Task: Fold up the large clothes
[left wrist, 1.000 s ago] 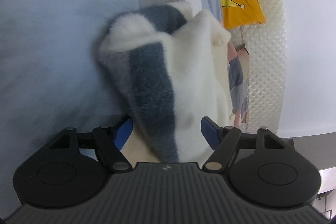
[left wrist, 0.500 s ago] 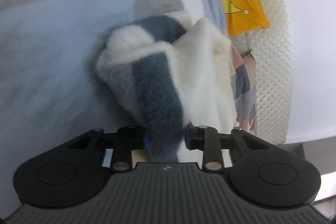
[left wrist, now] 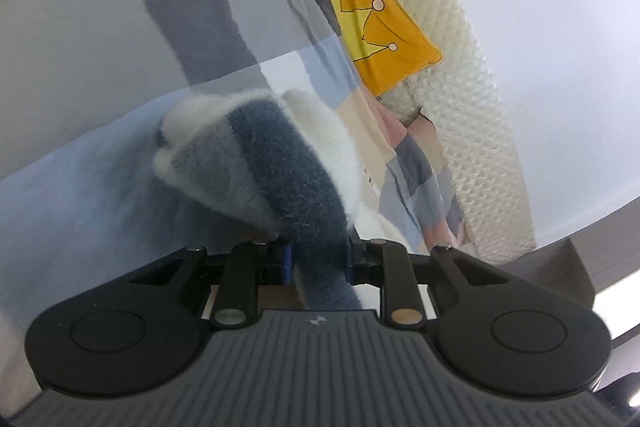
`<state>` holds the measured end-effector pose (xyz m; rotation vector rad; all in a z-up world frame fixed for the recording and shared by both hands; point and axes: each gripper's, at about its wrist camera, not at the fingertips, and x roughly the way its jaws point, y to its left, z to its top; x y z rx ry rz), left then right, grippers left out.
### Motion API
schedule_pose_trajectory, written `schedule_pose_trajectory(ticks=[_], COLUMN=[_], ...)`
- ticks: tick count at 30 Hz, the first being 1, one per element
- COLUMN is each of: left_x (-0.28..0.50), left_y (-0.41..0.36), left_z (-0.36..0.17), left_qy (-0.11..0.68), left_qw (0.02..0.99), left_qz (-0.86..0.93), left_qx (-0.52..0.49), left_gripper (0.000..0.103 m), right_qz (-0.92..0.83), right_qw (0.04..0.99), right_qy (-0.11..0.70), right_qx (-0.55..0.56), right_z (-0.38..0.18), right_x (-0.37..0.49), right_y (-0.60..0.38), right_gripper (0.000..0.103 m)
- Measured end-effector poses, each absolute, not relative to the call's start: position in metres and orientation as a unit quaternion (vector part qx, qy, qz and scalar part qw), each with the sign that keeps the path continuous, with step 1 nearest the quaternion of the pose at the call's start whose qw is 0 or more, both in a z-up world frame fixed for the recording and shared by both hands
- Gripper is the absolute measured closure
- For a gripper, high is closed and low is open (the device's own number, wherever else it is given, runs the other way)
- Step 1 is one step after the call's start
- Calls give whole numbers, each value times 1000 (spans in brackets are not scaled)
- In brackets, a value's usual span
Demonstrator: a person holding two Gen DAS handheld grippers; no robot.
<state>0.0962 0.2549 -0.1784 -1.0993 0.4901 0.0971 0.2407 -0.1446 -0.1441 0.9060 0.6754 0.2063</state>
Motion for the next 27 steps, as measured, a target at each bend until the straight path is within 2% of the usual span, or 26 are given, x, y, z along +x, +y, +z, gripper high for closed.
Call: schedule_pose_trajectory(ticks=[7,11,19,27], left_x=[14,-3,41,102], left_y=[234,230,240,258], left_z=[-167,-168,-151,-149], left_qy=[228,235,270,280], left_qw=[812,813,805,786], left_qz=[52,52,62,70], left_qx=[-535,-530,-525,-548], left_gripper=[77,77,74,70], right_qz=[83,78,41,41], right_qw=[824,818,795,764], right_qy=[349,356,376,378], right_qx=[438,445,475,520], right_z=[-141,-144,-144,-146], right_x=[176,162,192,232], right_y=[-158,-162,-157,-158], right_gripper=[74,74,69,52])
